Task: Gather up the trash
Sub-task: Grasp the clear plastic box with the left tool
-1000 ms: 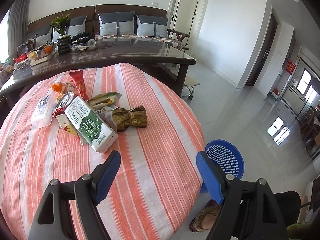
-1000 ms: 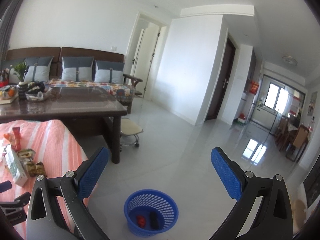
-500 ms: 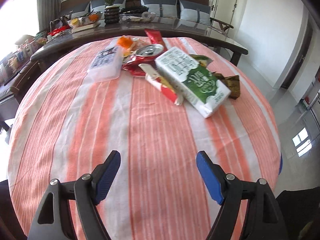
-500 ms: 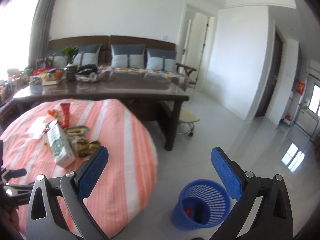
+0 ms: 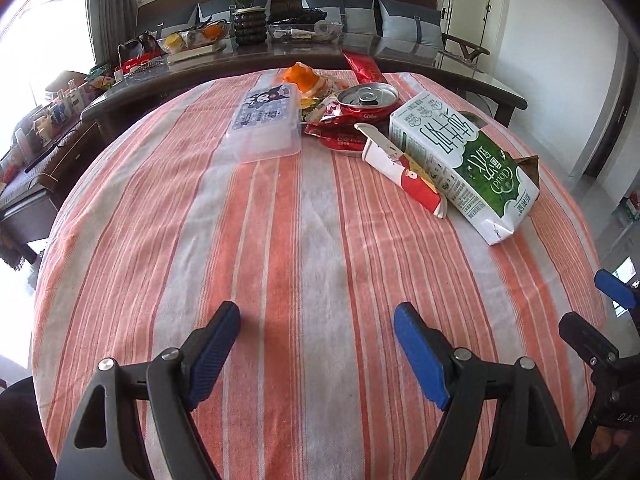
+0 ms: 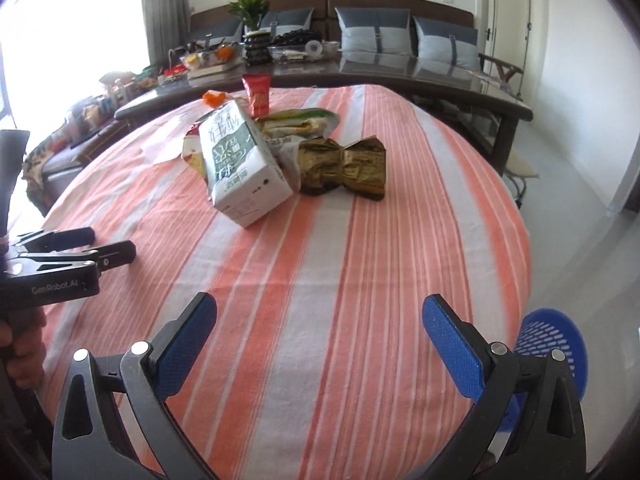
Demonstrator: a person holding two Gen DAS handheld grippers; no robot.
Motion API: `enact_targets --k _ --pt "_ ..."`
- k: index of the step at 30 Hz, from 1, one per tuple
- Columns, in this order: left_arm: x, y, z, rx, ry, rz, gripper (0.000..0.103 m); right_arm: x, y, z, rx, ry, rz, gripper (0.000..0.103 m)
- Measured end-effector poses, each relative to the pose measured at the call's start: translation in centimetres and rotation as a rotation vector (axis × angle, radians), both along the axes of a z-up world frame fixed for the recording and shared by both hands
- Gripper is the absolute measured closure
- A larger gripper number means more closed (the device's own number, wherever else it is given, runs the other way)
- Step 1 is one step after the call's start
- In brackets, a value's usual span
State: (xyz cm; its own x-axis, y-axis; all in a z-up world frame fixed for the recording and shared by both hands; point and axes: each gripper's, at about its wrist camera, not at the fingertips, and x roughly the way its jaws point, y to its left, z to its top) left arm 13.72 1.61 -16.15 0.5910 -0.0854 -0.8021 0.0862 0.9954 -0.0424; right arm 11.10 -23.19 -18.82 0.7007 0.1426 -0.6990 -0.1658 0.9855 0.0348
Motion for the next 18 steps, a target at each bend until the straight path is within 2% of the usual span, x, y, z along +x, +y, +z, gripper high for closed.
enact_targets --k 4,10,14,18 --pt "3.0 1.6 0.8 -0.017 -0.010 -0.007 0.022 0.0 0.3 -0.1 -0.007 0.007 0.013 0.001" --pt "9.5 2.9 1.2 0.015 -0.010 -0.060 0.022 0.1 0.8 -1.1 -0.016 0.044 0.024 0.001" --pt "12.4 3.6 1.4 0.021 -0.022 -0.045 0.022 -0.3 1.6 -1.4 -0.046 0.047 0.042 0.001" --pt "14.3 4.3 1.3 -0.010 -0.024 -0.028 0.022 -0.5 1.8 -1.4 -0.052 0.044 0.057 0.001"
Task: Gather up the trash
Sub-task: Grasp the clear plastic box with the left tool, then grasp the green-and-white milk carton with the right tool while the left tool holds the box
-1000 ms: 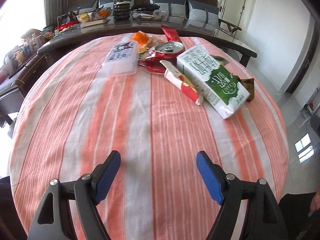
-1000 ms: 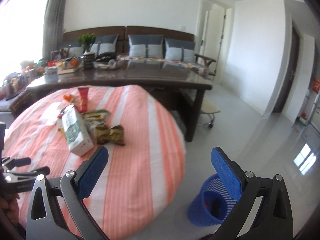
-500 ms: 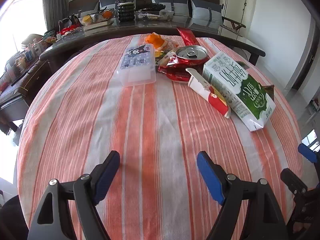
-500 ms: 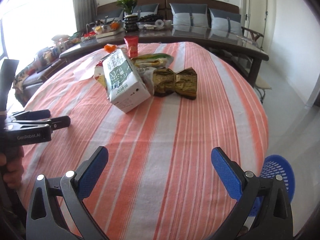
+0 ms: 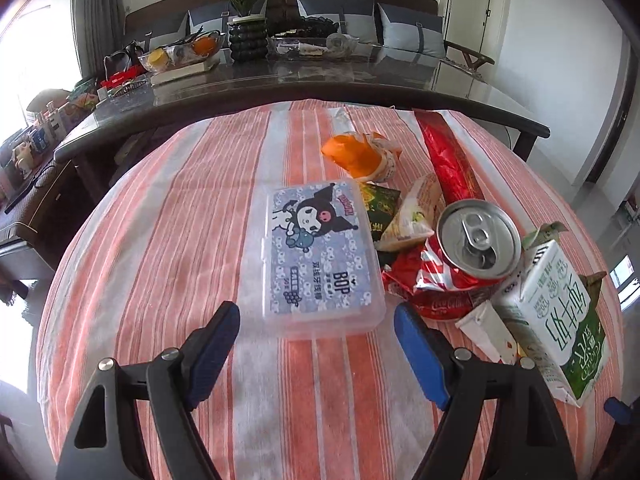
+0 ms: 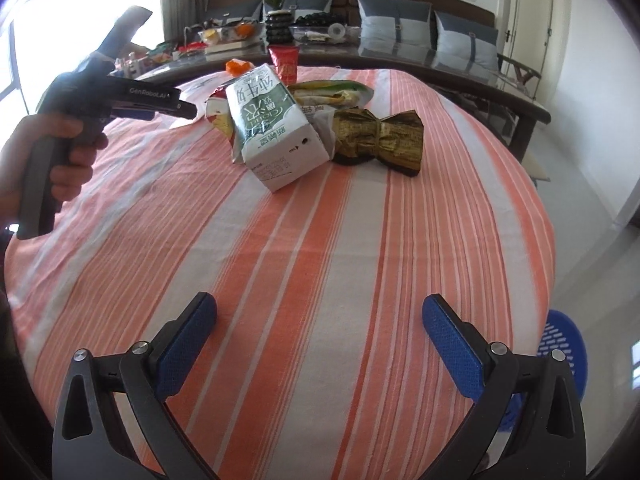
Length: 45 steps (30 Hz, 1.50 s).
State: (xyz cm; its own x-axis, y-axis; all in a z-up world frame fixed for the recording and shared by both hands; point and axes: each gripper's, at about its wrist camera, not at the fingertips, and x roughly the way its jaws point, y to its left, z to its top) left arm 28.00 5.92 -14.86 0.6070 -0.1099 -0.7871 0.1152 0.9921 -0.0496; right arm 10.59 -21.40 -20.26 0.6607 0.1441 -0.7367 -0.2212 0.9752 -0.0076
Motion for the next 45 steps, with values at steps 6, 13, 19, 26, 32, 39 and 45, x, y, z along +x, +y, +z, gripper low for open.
enact_targets --k 6,13,19,26,32,39,45 --pt "0.6 -0.2 0.3 -0.036 -0.030 -0.043 0.028 0.4 -0.5 0.1 0.010 0.005 -0.011 0.001" --pt "-1.9 -0.5 1.4 0.001 -0.060 -0.093 0.039 1.1 -1.2 0.4 0.016 0.005 -0.024 0.001" --pt "-8.7 0.3 2.0 -0.036 -0.017 -0.105 0.039 2.6 -1.6 1.9 0.094 0.005 0.044 0.001" --pt "-15.7 -1.0 1.2 -0.063 0.004 -0.107 0.039 6.5 2.1 3.3 0.043 0.013 0.195 0.006" --pt "-17.6 -2.4 1.0 -0.035 -0.010 -0.116 0.039 8.8 4.6 2.9 -0.070 -0.007 0.220 0.032" --pt "-18.4 -2.2 0.7 -0.038 -0.014 -0.103 0.039 6.7 2.8 4.3 0.064 0.038 0.154 0.047" --pt "-18.6 -2.3 -0.5 -0.060 0.043 -0.103 0.032 1.8 0.9 4.3 0.067 0.097 0.102 0.048"
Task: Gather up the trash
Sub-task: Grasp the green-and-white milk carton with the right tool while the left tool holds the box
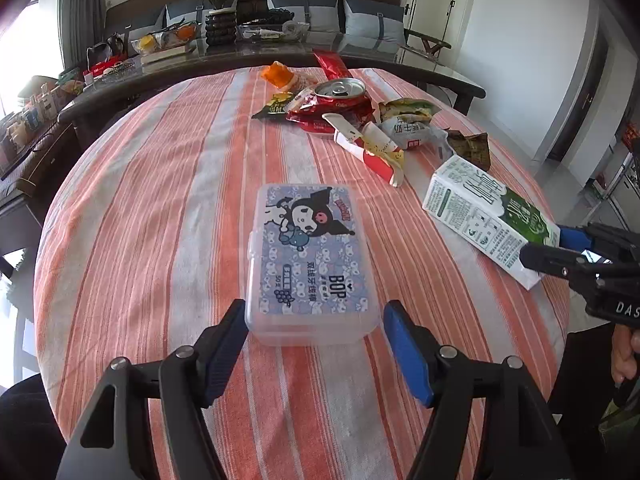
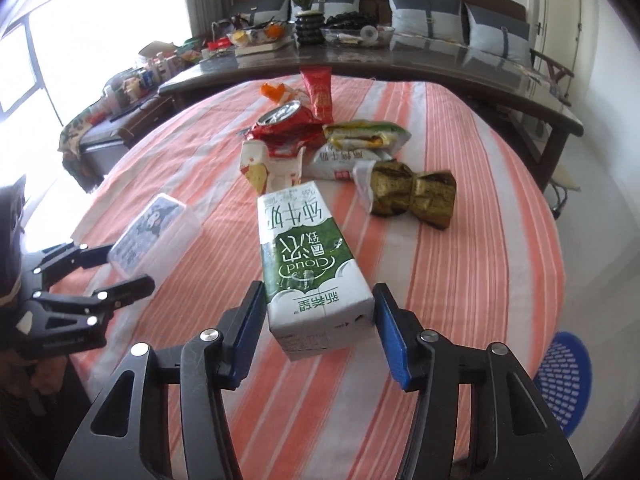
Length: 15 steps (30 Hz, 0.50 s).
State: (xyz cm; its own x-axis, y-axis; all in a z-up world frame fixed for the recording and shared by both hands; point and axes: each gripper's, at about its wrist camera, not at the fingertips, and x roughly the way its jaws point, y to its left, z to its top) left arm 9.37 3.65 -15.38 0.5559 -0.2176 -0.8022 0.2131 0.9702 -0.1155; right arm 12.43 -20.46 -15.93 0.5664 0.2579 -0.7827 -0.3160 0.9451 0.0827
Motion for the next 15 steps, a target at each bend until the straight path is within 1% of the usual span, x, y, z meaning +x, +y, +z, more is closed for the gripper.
enact_targets --k 3,6,7,8,9,10,12,15 --pt "-0.2 0.1 -0.2 -0.002 0.010 -0.003 0.032 -1.4 -0.2 -1.2 -0.002 0.072 0.010 0.048" --pt "-0.3 0.3 0.3 -0.027 0.018 -0.014 0.030 -2.2 -0.5 -1.4 0.017 0.097 0.015 0.049" --pt "-0.4 0.4 0.5 -0.035 0.018 -0.018 0.029 -2.1 -0.6 -1.2 0.030 0.100 0.016 0.041" --pt "-0.4 0.4 0.8 -0.040 0.016 -0.024 0.028 -2.0 -0.7 -0.9 0.039 0.100 0.018 0.037" --pt "-0.4 0.4 1.1 -0.040 0.013 -0.030 0.028 -1.9 -0.7 -0.6 0.036 0.094 0.020 0.028" --pt "-0.3 0.3 1.3 -0.035 0.012 -0.038 0.028 -1.7 -0.6 -0.2 0.023 0.085 0.022 0.025" --pt "0.1 0.0 1.6 -0.013 0.013 -0.050 0.028 -1.0 -0.2 0.5 -0.010 0.078 0.040 0.022" --pt "1.0 -0.7 1.8 0.039 0.035 -0.075 0.028 0.8 0.4 0.6 -0.031 0.134 0.080 0.020"
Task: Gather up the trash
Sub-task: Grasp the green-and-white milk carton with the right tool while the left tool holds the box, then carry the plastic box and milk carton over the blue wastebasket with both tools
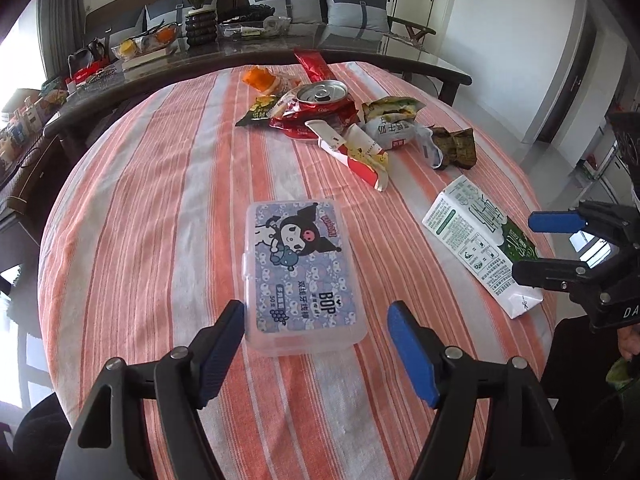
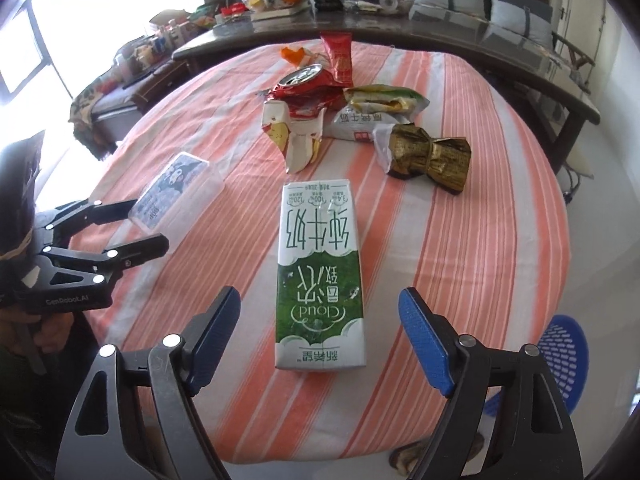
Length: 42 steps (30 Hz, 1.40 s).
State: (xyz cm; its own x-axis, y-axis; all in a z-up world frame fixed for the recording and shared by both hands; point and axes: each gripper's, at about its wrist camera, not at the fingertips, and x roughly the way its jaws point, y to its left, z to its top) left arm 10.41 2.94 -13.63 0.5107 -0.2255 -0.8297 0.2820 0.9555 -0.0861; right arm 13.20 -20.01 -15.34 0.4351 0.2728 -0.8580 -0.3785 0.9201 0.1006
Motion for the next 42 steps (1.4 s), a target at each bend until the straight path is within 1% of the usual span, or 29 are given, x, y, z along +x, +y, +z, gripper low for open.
enact_targets --k 2,4,8,9,10,11,12,17,21,24,27,31,37,42 --pt "0.5 -0.4 -0.1 0.032 0.006 -0.013 0.028 1.2 0.2 -0.2 -0.019 0.036 0.006 0.020" --pt "1.1 -0.6 -0.3 0.055 0.013 -0.019 0.028 2.1 0.7 -0.2 -0.040 0.053 0.020 0.020" --pt "1.9 -0.8 -0.3 0.069 0.018 -0.021 0.028 3.5 1.5 -0.9 -0.080 0.105 0.043 0.022" --pt "1.9 -0.8 -0.2 0.067 0.014 -0.025 0.029 3.6 1.7 -1.1 -0.093 0.118 0.049 0.031" --pt "1.9 -0.8 0.0 0.065 0.006 -0.027 0.030 3.6 1.8 -1.2 -0.093 0.126 0.050 0.050" --pt "1.8 -0.8 0.2 0.066 -0.003 -0.029 0.041 3.5 1.8 -1.2 -0.090 0.127 0.047 0.052" --pt "1.8 -0.9 0.3 0.060 -0.002 -0.035 0.040 3.3 1.7 -1.1 -0.086 0.119 0.042 0.054" --pt "1.0 -1.5 0.7 -0.008 -0.019 -0.041 0.041 2.6 0.6 0.3 -0.035 0.075 0.019 0.054" --pt "0.6 -2.7 1.4 -0.060 -0.028 -0.039 0.041 2.3 -0.5 0.9 -0.001 0.037 -0.004 0.054" --pt "0.8 -4.1 2.2 -0.096 -0.027 -0.058 0.041 2.1 -1.9 1.5 0.027 0.009 -0.027 0.054" --pt "1.1 -6.6 3.1 -0.117 -0.028 -0.093 0.041 2.0 -4.3 2.3 0.054 -0.016 -0.070 0.054" --pt "1.9 -11.4 4.3 -0.149 -0.028 -0.164 0.041 2.0 -9.4 3.3 0.078 -0.050 -0.170 0.054" --pt "2.8 -21.2 5.7 -0.200 -0.014 -0.309 0.041 1.0 -19.7 4.0 0.038 -0.085 -0.379 0.054" --pt "3.2 -30.1 5.3 -0.233 0.024 -0.434 0.041 -0.3 -28.8 3.2 0.009 -0.067 -0.550 0.054"
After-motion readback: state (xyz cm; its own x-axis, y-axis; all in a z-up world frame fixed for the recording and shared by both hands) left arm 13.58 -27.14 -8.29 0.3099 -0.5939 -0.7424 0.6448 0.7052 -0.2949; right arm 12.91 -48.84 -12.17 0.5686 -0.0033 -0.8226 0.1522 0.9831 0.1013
